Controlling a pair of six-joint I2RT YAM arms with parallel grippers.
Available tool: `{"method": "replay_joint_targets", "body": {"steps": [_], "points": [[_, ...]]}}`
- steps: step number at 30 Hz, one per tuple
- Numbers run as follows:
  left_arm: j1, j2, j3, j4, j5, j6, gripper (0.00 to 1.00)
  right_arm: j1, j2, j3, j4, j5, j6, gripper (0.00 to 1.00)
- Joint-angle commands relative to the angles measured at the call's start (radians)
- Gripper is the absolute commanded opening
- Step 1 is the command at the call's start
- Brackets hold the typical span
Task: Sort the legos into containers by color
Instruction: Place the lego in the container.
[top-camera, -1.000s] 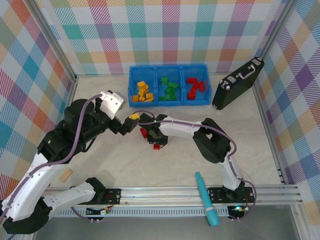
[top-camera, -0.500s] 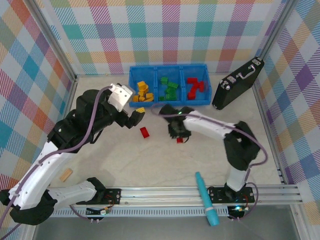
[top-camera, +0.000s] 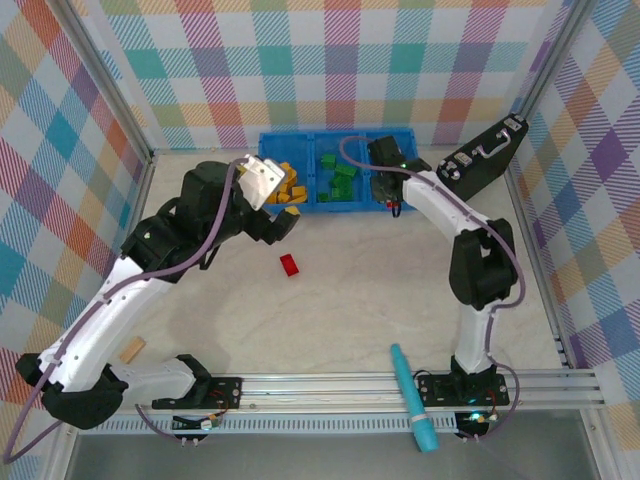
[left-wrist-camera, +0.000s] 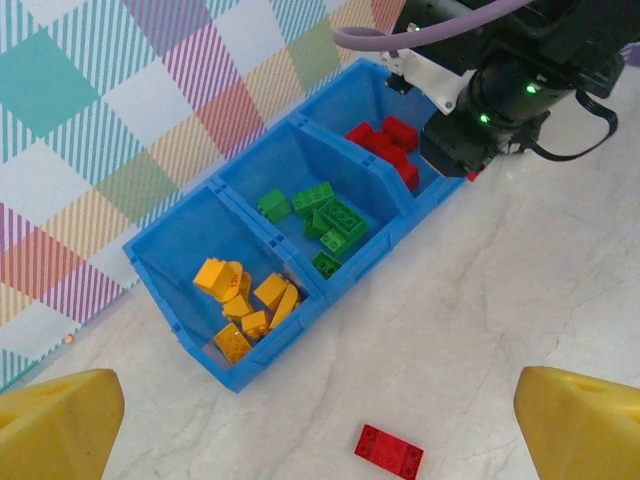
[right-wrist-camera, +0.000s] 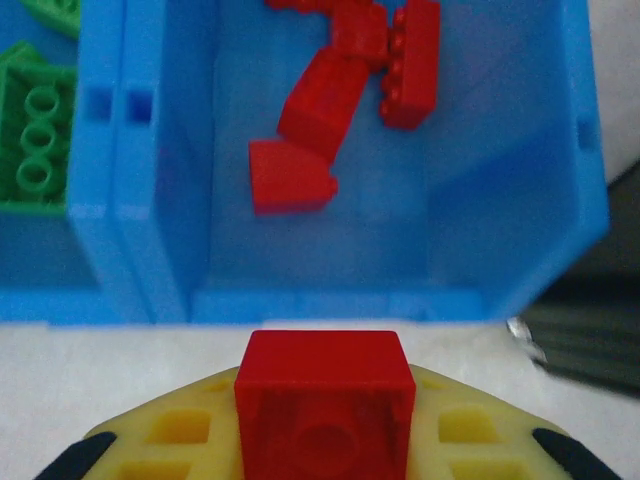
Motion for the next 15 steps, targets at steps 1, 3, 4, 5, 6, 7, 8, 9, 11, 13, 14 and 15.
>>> {"method": "replay_joint_targets", "body": {"steps": [1, 3, 4, 5, 6, 7, 8, 9, 11, 13, 14, 15], "points": [[0.013, 0.024, 0.048, -0.013, -0.026, 0.019, 1.00, -0.047, 0.080, 0.092, 0.059, -0.026, -0.042, 0.31], [0.016, 0.038, 0.055, -0.006, -0.029, 0.026, 1.00, -0.072, 0.140, 0.161, 0.073, -0.049, -0.038, 0.31], [0.016, 0.042, 0.053, 0.005, -0.029, 0.027, 1.00, -0.083, 0.173, 0.199, 0.082, -0.066, -0.041, 0.31], [0.017, 0.043, 0.050, 0.017, -0.026, 0.031, 1.00, -0.092, 0.206, 0.242, 0.081, -0.086, -0.043, 0.31], [0.017, 0.044, 0.047, 0.027, -0.021, 0.037, 1.00, -0.099, 0.236, 0.280, 0.082, -0.099, -0.047, 0.31], [0.018, 0.048, 0.047, 0.034, -0.018, 0.043, 1.00, -0.103, 0.271, 0.323, 0.076, -0.104, -0.051, 0.31], [0.018, 0.053, 0.051, 0.037, -0.015, 0.048, 1.00, -0.106, 0.301, 0.364, 0.071, -0.106, -0.057, 0.31], [0.019, 0.058, 0.054, 0.036, -0.015, 0.053, 1.00, -0.110, 0.328, 0.398, 0.064, -0.108, -0.058, 0.31], [0.021, 0.071, 0.061, 0.033, -0.018, 0.060, 1.00, -0.115, 0.378, 0.463, 0.050, -0.111, -0.059, 0.31], [0.021, 0.075, 0.065, 0.026, -0.018, 0.060, 1.00, -0.121, 0.409, 0.494, 0.051, -0.114, -0.054, 0.31], [0.021, 0.072, 0.063, 0.024, -0.013, 0.060, 1.00, -0.125, 0.420, 0.503, 0.054, -0.119, -0.049, 0.31], [0.021, 0.067, 0.057, 0.026, -0.010, 0.060, 1.00, -0.126, 0.428, 0.509, 0.058, -0.120, -0.043, 0.32]]}}
